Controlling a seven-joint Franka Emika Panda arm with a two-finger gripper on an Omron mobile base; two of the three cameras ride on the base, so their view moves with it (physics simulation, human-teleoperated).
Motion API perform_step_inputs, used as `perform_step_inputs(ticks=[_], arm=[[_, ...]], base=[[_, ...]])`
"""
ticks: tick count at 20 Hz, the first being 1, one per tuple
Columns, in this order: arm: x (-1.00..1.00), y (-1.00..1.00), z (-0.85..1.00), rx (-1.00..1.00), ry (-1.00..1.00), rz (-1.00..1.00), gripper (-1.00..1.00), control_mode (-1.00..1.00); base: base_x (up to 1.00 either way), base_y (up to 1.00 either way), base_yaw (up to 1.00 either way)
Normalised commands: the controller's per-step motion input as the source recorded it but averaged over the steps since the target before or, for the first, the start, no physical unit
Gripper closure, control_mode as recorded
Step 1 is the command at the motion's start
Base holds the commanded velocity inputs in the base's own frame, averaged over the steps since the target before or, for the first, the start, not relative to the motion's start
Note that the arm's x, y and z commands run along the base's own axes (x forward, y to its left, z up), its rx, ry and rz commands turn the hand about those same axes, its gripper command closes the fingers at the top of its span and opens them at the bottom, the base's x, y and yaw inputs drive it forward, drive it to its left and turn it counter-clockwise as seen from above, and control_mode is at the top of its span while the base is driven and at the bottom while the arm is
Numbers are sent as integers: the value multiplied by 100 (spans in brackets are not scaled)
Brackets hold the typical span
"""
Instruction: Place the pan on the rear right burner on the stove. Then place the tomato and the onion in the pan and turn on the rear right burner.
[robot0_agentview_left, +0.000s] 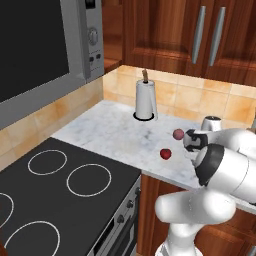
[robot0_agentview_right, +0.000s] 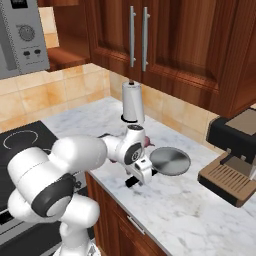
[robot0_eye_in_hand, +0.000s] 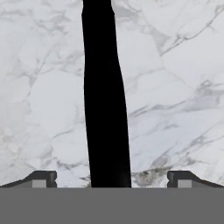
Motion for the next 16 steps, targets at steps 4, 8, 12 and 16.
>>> perform_step_inputs(ticks=[4,8,12,16], arm=[[0,-2,-23,1,0,0,-100,-100],[1,0,-10,0,0,0,100,-100],[-1,0,3,0,-1,0,100,-100],[-8,3,42,0,-2,0,100,-100]], base=[[0,0,0],[0,0,0],[0,0,0],[0,0,0]])
